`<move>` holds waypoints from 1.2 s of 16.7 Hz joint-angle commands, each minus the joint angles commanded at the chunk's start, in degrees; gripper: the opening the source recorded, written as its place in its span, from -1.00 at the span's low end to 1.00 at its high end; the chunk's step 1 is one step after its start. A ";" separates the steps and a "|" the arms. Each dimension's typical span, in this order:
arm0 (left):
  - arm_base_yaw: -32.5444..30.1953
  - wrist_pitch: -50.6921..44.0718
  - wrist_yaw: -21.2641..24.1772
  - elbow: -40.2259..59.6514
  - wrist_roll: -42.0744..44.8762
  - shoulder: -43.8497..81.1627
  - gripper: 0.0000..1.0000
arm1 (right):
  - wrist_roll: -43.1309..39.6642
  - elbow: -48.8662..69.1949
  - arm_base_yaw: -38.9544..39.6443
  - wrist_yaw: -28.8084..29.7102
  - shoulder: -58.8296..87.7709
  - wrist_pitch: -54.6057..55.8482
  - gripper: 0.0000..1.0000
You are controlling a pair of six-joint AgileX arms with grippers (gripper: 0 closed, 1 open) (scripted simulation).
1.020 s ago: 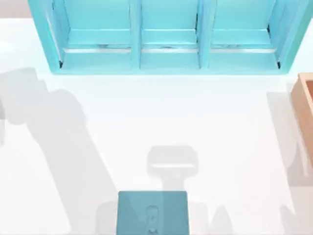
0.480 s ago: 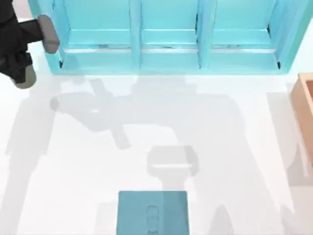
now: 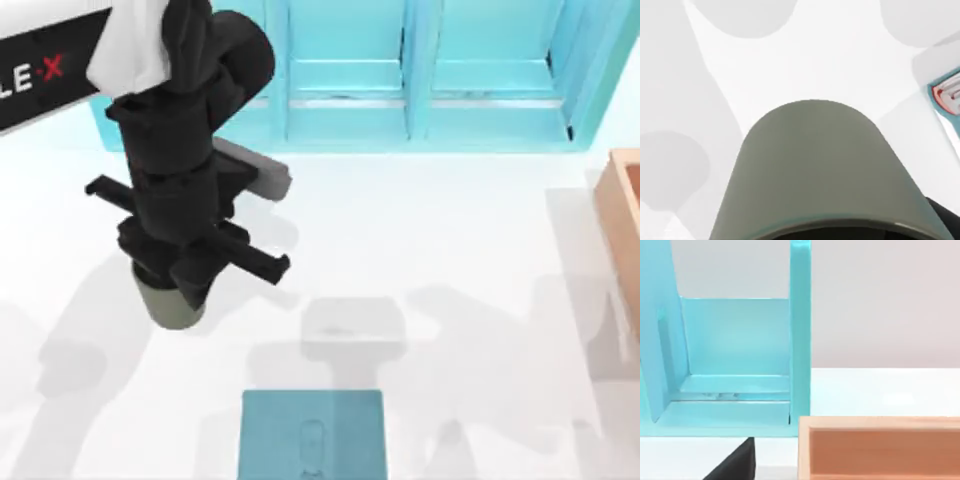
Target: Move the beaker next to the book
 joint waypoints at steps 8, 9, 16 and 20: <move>-19.81 1.72 1.78 -22.24 -47.06 -24.54 -1.00 | 0.00 0.00 0.00 0.00 0.00 0.00 1.00; -21.42 1.93 1.64 -23.85 -50.66 -26.89 -1.00 | 0.00 0.00 0.00 0.00 0.00 0.00 1.00; -25.52 2.52 0.87 -27.62 -59.26 -32.93 -1.00 | 0.00 0.00 0.00 0.00 0.00 0.00 1.00; -25.27 2.64 0.96 -27.65 -59.09 -32.75 -1.00 | 0.00 0.00 0.00 0.00 0.00 0.00 1.00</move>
